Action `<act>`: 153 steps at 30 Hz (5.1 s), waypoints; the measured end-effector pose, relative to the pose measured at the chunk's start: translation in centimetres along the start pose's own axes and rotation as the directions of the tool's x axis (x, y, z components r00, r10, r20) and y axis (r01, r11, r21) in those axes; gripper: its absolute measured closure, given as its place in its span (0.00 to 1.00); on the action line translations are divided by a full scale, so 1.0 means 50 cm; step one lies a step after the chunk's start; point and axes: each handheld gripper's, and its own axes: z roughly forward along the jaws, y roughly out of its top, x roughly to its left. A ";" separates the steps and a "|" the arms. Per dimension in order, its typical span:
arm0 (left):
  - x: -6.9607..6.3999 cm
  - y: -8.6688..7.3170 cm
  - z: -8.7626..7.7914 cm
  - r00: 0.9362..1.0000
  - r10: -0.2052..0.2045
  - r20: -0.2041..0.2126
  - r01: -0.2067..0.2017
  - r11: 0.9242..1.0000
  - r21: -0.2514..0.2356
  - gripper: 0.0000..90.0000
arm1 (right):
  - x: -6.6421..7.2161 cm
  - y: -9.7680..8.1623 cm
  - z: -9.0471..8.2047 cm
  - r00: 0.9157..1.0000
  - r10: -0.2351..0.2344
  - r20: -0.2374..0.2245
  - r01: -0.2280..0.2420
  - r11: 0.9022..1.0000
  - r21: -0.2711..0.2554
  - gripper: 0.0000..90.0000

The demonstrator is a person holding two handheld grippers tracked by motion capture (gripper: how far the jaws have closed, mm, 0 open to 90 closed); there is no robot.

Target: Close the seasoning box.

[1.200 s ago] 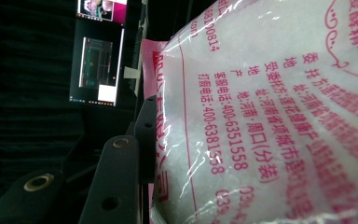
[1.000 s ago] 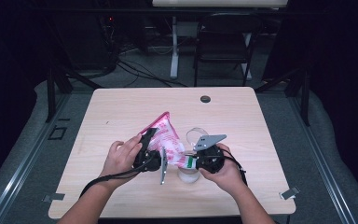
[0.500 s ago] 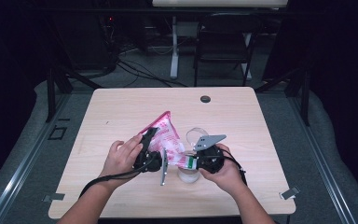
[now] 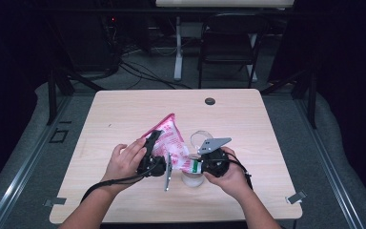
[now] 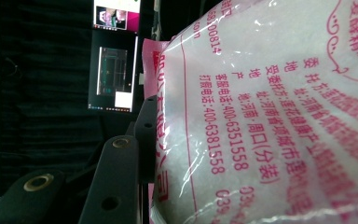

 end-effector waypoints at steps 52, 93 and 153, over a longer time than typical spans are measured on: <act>0.004 0.006 -0.007 0.999 0.018 -0.046 -0.019 0.999 -0.029 0.68 | -0.002 -0.002 0.001 1.000 0.006 -0.010 -0.006 1.000 0.001 1.00; 0.011 0.012 -0.007 0.998 0.024 -0.055 -0.026 0.999 -0.038 0.68 | -0.005 -0.003 -0.001 1.000 0.010 -0.008 -0.010 1.000 -0.007 1.00; 0.015 0.028 -0.006 0.996 0.063 -0.057 -0.066 0.997 -0.044 0.68 | -0.015 -0.011 0.003 0.999 0.030 -0.012 -0.030 1.000 0.001 1.00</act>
